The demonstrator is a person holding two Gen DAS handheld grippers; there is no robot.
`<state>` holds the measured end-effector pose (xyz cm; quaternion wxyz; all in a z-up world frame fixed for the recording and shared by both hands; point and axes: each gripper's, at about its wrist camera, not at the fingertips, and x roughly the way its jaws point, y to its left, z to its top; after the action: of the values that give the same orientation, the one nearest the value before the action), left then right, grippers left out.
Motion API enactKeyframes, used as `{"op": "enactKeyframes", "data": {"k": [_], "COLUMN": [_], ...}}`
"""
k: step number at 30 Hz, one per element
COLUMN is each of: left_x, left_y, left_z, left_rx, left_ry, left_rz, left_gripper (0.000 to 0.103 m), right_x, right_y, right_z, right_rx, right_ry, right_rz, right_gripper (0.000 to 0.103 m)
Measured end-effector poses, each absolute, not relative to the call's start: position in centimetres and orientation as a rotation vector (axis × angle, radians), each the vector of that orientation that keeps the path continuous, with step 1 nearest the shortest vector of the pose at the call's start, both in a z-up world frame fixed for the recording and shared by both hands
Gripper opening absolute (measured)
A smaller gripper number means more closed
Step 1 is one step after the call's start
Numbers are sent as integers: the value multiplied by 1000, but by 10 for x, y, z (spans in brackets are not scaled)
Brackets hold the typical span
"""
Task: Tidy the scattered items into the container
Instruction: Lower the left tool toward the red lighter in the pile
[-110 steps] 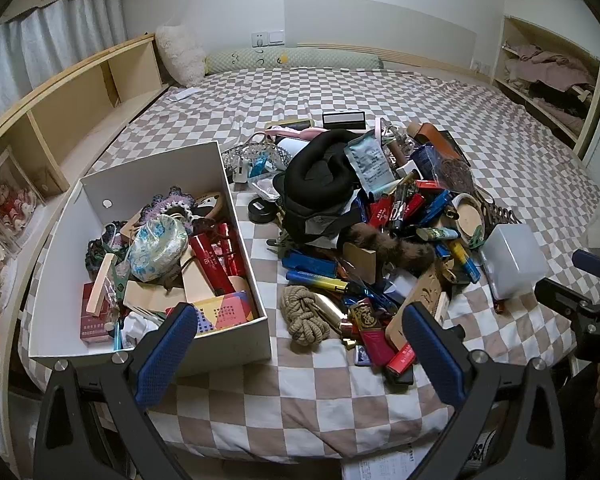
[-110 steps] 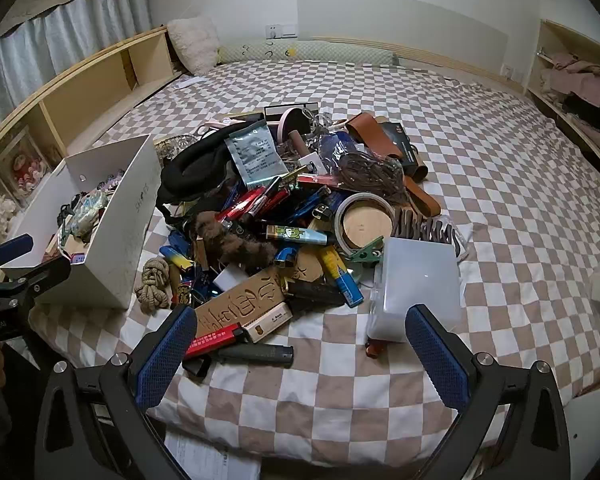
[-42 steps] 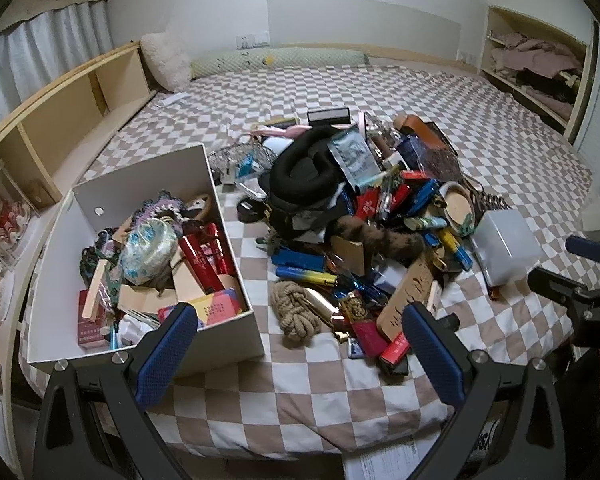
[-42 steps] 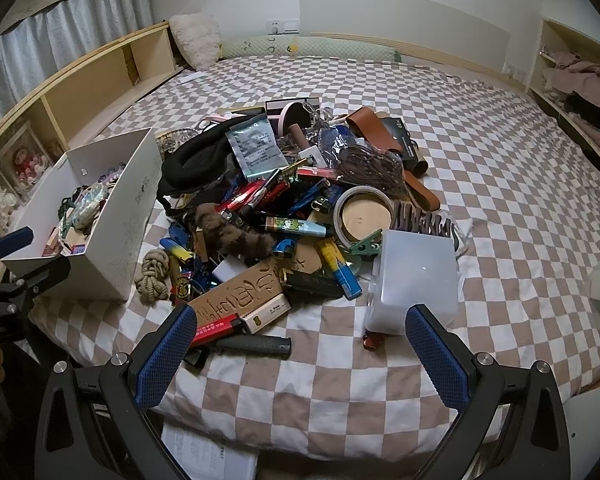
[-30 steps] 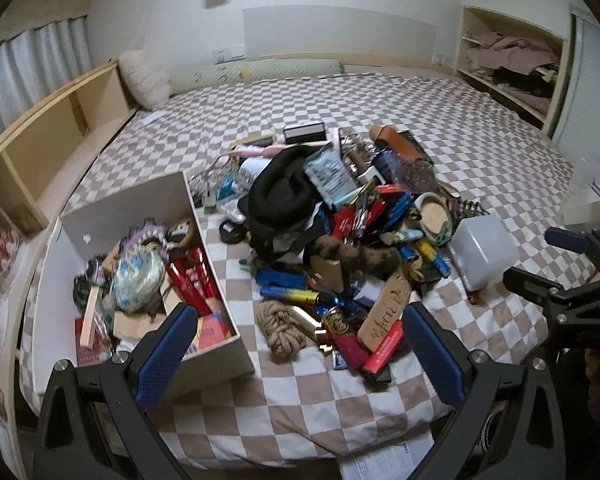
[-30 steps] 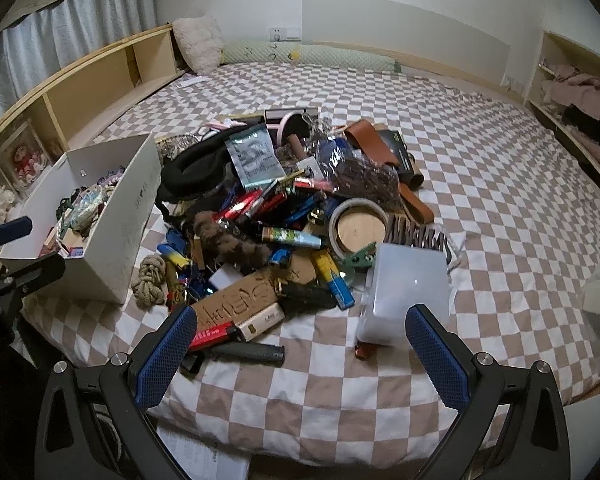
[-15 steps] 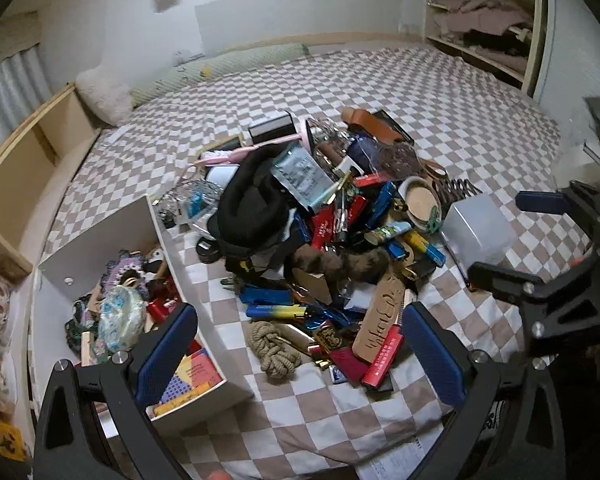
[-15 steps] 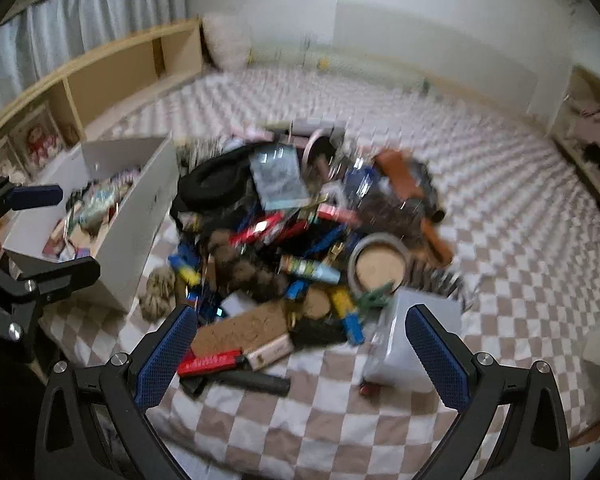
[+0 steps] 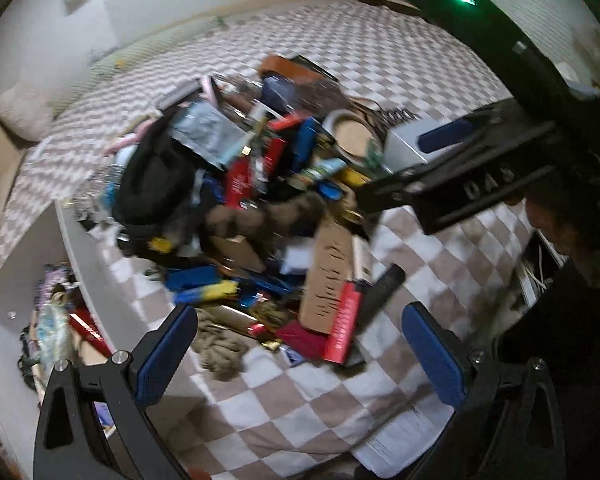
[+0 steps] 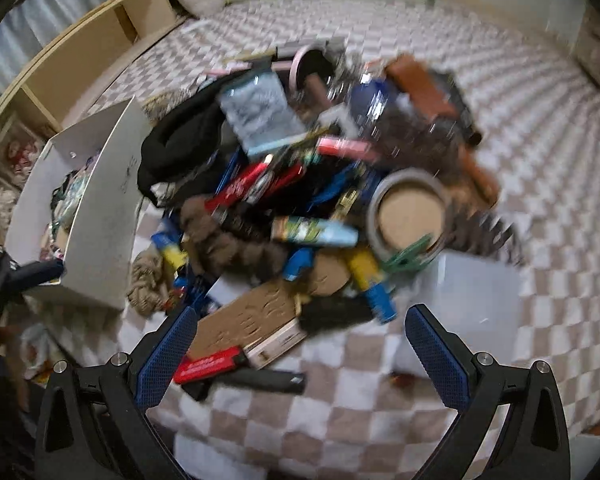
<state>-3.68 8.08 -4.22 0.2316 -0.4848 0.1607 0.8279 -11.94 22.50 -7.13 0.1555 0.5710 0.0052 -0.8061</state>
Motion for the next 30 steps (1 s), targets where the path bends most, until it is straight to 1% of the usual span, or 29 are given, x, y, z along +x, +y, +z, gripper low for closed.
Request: {"op": "enactKeyframes", "data": {"k": [2,4,5,6,8,9,11,12,14,15,17,21,26,27,28,29,30], "left_x": [-36,-35,-34,-33,-32,-32,-32,-33,-35,-36,-38,-42,-44,-44,-44,-44,-44], "left_y": [88,95,98,101,107,110,115,117,120,122,124,127,131,131,132,133,133], "left_z": [-50,-58,-61,-66,-75,-80,-89,-94,-103,-107,-114,-127,-137,-138,-138,-139,-140], "left_rx": [-1347,-1363,-1376,-1392,-1423,-1436,-1468,-1488,-1522,-1538,-1577,-1634,-1667,-1667,-1669,-1671,-1676], "left_ry": [453,463,463,465,468,470,471,470,468,465,449,435,427,427,425,423,421], "left_rz": [2231,2186,2163,2140,2093,2072,2034,2018,1998,1987,1961,1938,1934,1934,1935,1936,1939], "left_gripper": [100,93,85,83,83,80,74,73,71,66,62,62,62,62,62,61,56], "right_x": [-119,-118,-118,-117,-114,-113,-111,-109,-106,-104,-102,-98,-99,-99,-99,-98,-98], "right_y": [226,227,228,228,228,228,226,225,223,221,220,220,228,230,231,233,234], "right_z": [-80,-90,-94,-98,-103,-106,-108,-110,-113,-115,-119,-123,-131,-132,-134,-137,-139], "right_rx": [1681,1729,1749,1769,1789,1799,1794,1788,1785,1789,1794,1796,1803,1804,1807,1812,1817], "right_ry": [-24,-61,-75,-88,-88,-87,-70,-61,-48,-48,-47,-46,-50,-47,-41,-34,-26], "right_rz": [-2270,-2228,-2209,-2191,-2178,-2172,-2174,-2176,-2173,-2163,-2143,-2108,-2102,-2102,-2105,-2108,-2111], "right_gripper": [103,103,103,103,103,103,99,92,91,91,90,85,84,81,74,70,62]}}
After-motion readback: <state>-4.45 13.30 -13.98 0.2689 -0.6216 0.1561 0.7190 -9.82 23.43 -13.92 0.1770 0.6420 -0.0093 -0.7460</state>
